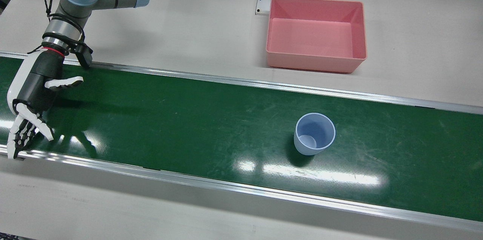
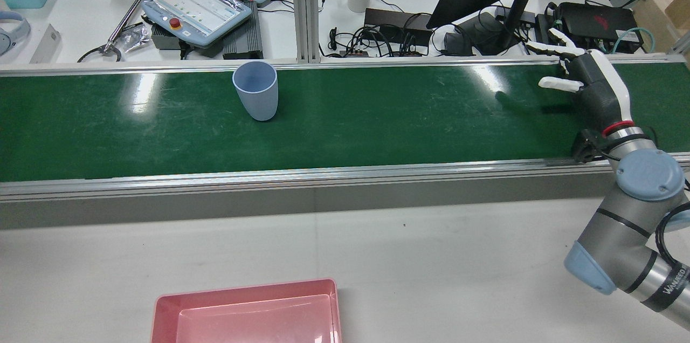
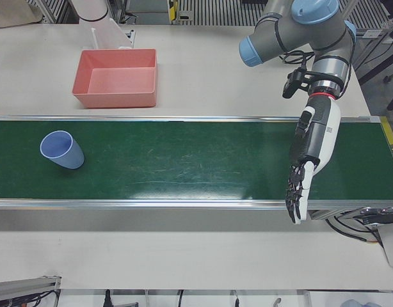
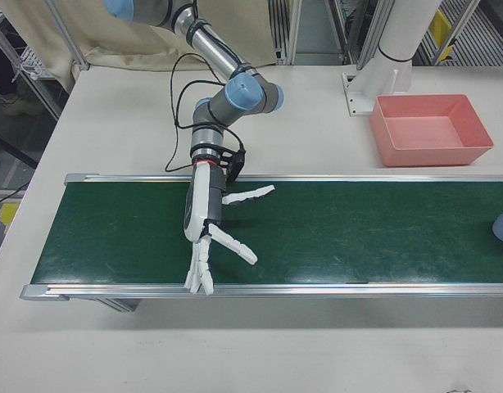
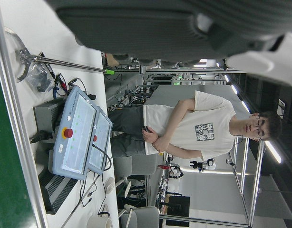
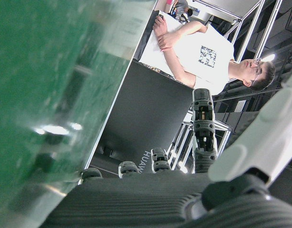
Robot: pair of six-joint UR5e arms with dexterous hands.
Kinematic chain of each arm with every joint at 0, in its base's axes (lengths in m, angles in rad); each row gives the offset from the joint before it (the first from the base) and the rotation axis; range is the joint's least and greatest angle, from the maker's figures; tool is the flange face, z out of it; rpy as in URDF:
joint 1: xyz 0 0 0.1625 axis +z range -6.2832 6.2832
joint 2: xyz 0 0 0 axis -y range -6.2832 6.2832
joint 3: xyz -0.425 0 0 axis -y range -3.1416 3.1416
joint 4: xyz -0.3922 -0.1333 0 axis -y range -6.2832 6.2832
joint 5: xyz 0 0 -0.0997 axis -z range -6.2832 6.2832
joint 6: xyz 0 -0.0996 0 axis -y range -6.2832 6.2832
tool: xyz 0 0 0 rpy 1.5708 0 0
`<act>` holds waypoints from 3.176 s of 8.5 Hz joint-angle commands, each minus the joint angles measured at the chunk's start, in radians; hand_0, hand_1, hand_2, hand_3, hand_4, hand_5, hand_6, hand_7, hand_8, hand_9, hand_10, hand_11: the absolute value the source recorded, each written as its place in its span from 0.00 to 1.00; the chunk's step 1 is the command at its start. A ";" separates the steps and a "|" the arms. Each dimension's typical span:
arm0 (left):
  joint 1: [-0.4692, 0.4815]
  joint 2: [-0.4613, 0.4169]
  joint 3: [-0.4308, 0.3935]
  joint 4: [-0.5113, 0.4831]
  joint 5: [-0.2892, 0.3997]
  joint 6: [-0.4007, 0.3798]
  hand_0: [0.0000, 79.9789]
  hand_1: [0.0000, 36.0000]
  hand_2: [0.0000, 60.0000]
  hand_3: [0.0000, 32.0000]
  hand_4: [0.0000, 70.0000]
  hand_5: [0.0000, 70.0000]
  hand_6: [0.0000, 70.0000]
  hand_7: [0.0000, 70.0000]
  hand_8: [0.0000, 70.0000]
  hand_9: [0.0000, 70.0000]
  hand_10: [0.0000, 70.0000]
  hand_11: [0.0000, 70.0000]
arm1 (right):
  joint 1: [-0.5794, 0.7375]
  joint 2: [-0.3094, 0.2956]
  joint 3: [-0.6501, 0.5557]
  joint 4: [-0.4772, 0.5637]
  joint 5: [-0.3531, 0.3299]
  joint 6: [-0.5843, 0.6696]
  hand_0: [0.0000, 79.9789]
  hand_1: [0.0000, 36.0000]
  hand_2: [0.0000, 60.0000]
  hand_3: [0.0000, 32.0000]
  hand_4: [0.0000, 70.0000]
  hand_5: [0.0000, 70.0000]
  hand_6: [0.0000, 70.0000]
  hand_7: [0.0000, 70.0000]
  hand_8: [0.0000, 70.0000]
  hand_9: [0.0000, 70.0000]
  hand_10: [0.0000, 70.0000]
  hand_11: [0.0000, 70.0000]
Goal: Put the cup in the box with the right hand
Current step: 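Hold the right hand open as the blue cup rides toward it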
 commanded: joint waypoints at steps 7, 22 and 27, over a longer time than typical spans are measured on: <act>0.000 0.000 0.000 0.002 0.000 0.000 0.00 0.00 0.00 0.00 0.00 0.00 0.00 0.00 0.00 0.00 0.00 0.00 | -0.004 -0.007 0.021 -0.005 -0.002 0.002 0.51 0.00 0.00 0.63 0.42 0.00 0.00 0.20 0.01 0.02 0.00 0.00; 0.000 0.000 0.000 0.002 -0.002 0.000 0.00 0.00 0.00 0.00 0.00 0.00 0.00 0.00 0.00 0.00 0.00 0.00 | -0.074 -0.050 0.070 -0.014 -0.003 -0.015 0.58 0.04 0.00 0.71 0.36 0.02 0.00 0.20 0.01 0.03 0.00 0.00; 0.000 0.000 0.000 0.000 0.000 0.000 0.00 0.00 0.00 0.00 0.00 0.00 0.00 0.00 0.00 0.00 0.00 0.00 | -0.065 -0.050 0.058 -0.014 -0.003 -0.015 0.58 0.02 0.00 0.66 0.39 0.02 0.00 0.21 0.01 0.03 0.00 0.00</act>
